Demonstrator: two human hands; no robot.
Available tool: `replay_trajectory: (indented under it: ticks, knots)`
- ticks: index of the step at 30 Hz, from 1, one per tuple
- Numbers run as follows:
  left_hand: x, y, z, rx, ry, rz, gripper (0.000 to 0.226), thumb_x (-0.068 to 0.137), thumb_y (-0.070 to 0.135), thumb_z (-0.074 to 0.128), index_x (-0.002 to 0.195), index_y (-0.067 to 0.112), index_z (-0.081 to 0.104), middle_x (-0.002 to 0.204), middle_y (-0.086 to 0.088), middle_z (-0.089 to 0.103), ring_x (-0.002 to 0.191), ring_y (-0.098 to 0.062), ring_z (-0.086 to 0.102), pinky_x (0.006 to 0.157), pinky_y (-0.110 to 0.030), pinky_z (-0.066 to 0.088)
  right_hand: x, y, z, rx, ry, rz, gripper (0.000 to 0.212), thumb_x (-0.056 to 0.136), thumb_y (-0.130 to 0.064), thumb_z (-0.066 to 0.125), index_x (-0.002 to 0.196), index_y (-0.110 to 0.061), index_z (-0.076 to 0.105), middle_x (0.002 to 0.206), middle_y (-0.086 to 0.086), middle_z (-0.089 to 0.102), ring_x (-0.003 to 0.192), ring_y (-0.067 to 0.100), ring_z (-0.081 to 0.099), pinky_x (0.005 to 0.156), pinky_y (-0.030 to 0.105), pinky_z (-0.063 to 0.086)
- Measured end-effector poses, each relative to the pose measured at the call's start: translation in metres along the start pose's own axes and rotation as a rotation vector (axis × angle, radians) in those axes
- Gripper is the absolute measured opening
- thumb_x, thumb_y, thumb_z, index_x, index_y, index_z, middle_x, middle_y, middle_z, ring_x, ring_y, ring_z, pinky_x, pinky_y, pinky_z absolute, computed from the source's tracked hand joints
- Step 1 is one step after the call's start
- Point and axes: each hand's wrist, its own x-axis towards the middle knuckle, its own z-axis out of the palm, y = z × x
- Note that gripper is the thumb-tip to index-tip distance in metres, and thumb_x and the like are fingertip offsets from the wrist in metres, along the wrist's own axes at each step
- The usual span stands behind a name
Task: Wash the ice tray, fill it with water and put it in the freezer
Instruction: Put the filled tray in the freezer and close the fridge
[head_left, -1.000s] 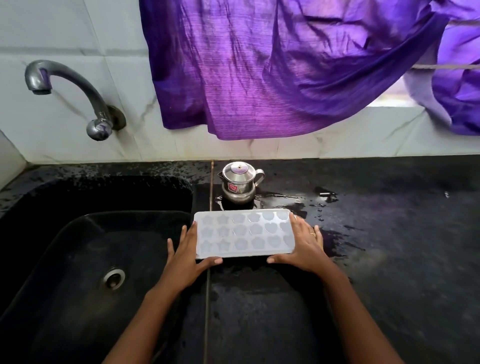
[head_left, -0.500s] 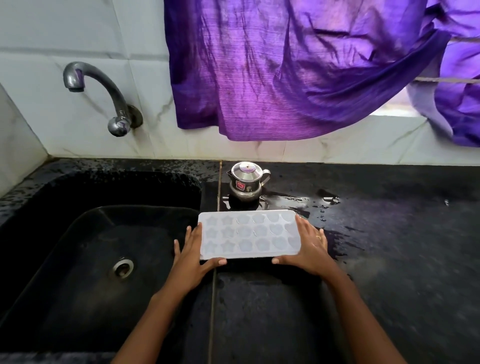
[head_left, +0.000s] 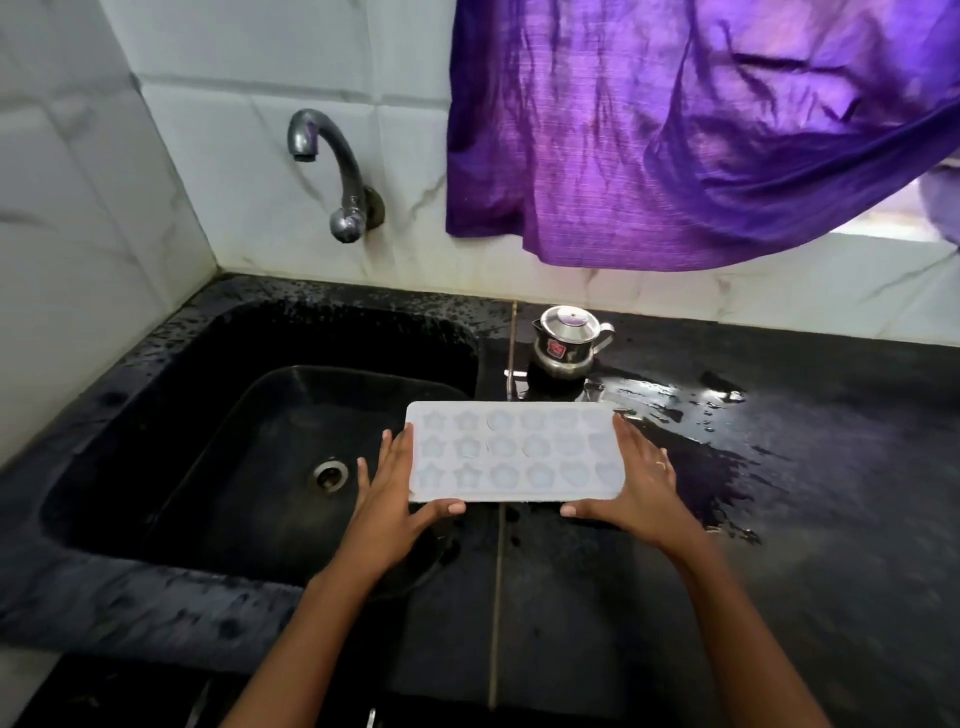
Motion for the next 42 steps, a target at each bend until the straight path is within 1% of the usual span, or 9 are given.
replay_trajectory:
  ticks: [3, 10, 15, 18, 20, 25, 29, 35, 42]
  knots:
    - [-0.020, 0.000, -0.017, -0.005, 0.016, -0.017, 0.108, 0.061, 0.084, 0.049, 0.136, 0.040, -0.016, 0.145, 0.025, -0.008, 0.134, 0.003, -0.024, 0.106, -0.024, -0.023, -0.010, -0.020, 0.003, 0.014, -0.033, -0.017, 0.125, 0.055, -0.053, 0.082, 0.149, -0.020, 0.007, 0.157, 0.000, 0.012, 0.145, 0.016, 0.006, 0.118, 0.046, -0.002]
    - [-0.067, -0.012, -0.054, 0.027, 0.056, -0.088, 0.109, 0.064, 0.073, 0.049, 0.142, 0.032, -0.015, 0.148, 0.020, -0.009, 0.136, 0.001, -0.023, 0.107, -0.025, -0.025, -0.027, -0.067, 0.018, 0.015, -0.096, -0.078, 0.125, 0.054, -0.048, 0.085, 0.149, -0.020, 0.008, 0.157, 0.001, 0.012, 0.144, 0.017, 0.007, 0.117, 0.046, 0.001]
    - [-0.097, -0.027, -0.075, 0.060, 0.130, -0.133, 0.124, 0.053, 0.094, 0.039, 0.147, 0.028, -0.009, 0.149, 0.021, -0.007, 0.136, 0.003, -0.023, 0.103, -0.017, -0.028, -0.036, -0.092, 0.034, 0.056, -0.131, -0.153, 0.129, 0.047, -0.053, 0.087, 0.148, -0.021, 0.013, 0.154, 0.002, 0.019, 0.143, 0.020, 0.014, 0.116, 0.049, 0.010]
    - [-0.115, -0.030, -0.086, 0.053, 0.157, -0.166, 0.111, 0.059, 0.080, 0.048, 0.141, 0.034, -0.011, 0.148, 0.022, -0.007, 0.139, 0.000, -0.020, 0.107, -0.024, -0.025, -0.037, -0.108, 0.043, 0.032, -0.157, -0.201, 0.129, 0.044, -0.053, 0.088, 0.147, -0.019, 0.018, 0.152, 0.003, 0.026, 0.141, 0.021, 0.021, 0.114, 0.050, 0.016]
    - [-0.129, -0.033, -0.092, 0.058, 0.188, -0.189, 0.109, 0.060, 0.075, 0.048, 0.141, 0.033, -0.011, 0.148, 0.022, -0.008, 0.139, -0.002, -0.020, 0.105, -0.021, -0.026, -0.038, -0.118, 0.051, 0.027, -0.161, -0.243, 0.126, 0.046, -0.049, 0.088, 0.147, -0.018, 0.020, 0.151, 0.003, 0.028, 0.141, 0.021, 0.023, 0.113, 0.051, 0.018]
    - [-0.165, -0.033, -0.103, 0.102, 0.325, -0.288, 0.112, 0.062, 0.074, 0.049, 0.147, 0.026, -0.008, 0.150, 0.020, -0.007, 0.140, -0.001, -0.019, 0.101, -0.013, -0.029, -0.035, -0.145, 0.064, 0.013, -0.245, -0.360, 0.129, 0.037, -0.062, 0.082, 0.144, -0.018, 0.025, 0.145, 0.000, 0.035, 0.136, 0.021, 0.031, 0.110, 0.053, 0.022]
    - [-0.192, -0.021, -0.107, 0.116, 0.441, -0.387, 0.110, 0.062, 0.073, 0.049, 0.143, 0.030, -0.011, 0.149, 0.022, -0.008, 0.140, -0.002, -0.020, 0.103, -0.014, -0.027, -0.030, -0.165, 0.071, 0.047, -0.317, -0.488, 0.126, 0.039, -0.057, 0.086, 0.143, -0.020, 0.026, 0.144, -0.001, 0.036, 0.135, 0.019, 0.031, 0.111, 0.054, 0.021]
    - [-0.235, 0.001, -0.100, 0.170, 0.609, -0.550, 0.117, 0.053, 0.095, 0.033, 0.141, 0.033, -0.013, 0.148, 0.024, -0.010, 0.140, 0.000, -0.020, 0.105, -0.017, -0.026, -0.033, -0.188, 0.079, 0.099, -0.454, -0.679, 0.133, 0.035, -0.064, 0.073, 0.147, -0.020, 0.016, 0.152, -0.002, 0.022, 0.141, 0.017, 0.016, 0.117, 0.048, 0.005]
    - [-0.281, 0.034, -0.068, 0.197, 0.812, -0.684, 0.105, 0.062, 0.074, 0.050, 0.140, 0.035, -0.009, 0.151, 0.019, -0.004, 0.141, -0.004, -0.017, 0.105, -0.012, -0.025, -0.043, -0.206, 0.085, 0.101, -0.603, -0.880, 0.127, 0.038, -0.058, 0.084, 0.144, -0.023, 0.024, 0.146, -0.004, 0.032, 0.137, 0.018, 0.026, 0.113, 0.051, 0.017]
